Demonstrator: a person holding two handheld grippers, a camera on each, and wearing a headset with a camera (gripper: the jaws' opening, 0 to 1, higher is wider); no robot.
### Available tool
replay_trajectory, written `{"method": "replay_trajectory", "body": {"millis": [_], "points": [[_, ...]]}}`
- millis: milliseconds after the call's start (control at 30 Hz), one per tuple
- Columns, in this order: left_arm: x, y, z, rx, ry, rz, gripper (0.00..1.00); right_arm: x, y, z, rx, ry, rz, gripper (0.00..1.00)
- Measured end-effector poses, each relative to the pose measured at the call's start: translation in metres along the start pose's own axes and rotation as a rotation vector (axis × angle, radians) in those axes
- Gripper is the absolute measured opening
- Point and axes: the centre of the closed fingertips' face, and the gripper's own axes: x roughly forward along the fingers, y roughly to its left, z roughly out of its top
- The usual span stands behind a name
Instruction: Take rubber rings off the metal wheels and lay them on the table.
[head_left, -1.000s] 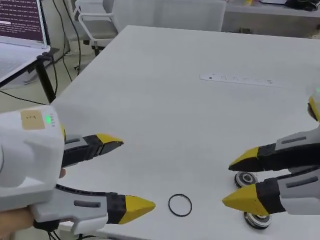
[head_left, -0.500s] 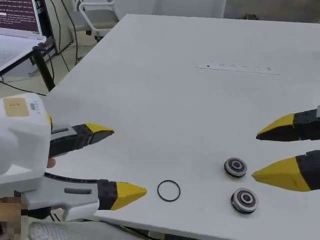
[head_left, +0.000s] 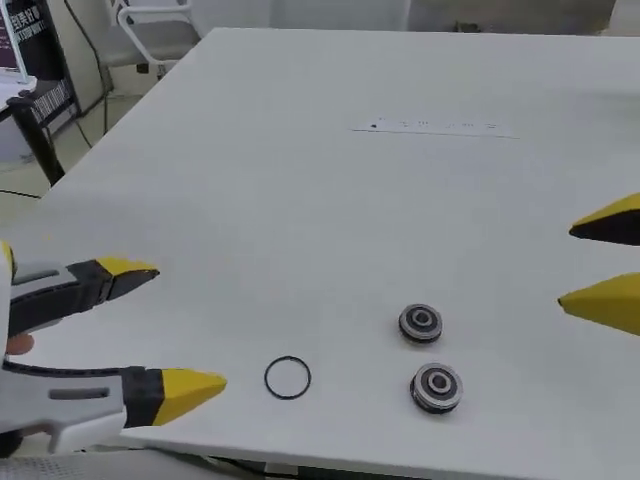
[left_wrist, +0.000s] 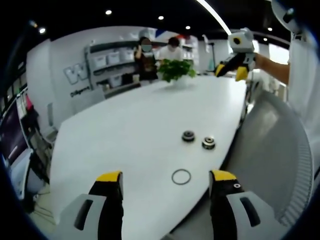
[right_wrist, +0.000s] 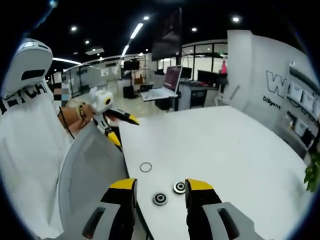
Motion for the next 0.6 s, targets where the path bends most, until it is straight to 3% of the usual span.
{"method": "replay_trajectory", "body": {"millis": [100,267,467,600], "points": [[0.0,-0.002,0.007,0.01,-0.008,0.007,0.71,-0.003,-0.006,-0.009,0.047,-0.024,-0.005,0.37],[0.005,-0.004,0.022,0.059,-0.009,0.005,0.71,0.005,-0.013,-0.025,0.08,-0.014,-0.004,0.36],[0.012,-0.011,0.045,0.117,-0.018,-0.032,0.71,0.016,-0.014,-0.031,0.123,-0.032,0.013,0.35],[0.024,-0.026,0.069,0.177,-0.046,-0.093,0.7,0.026,-0.013,-0.034,0.133,-0.047,0.041,0.35]]}}
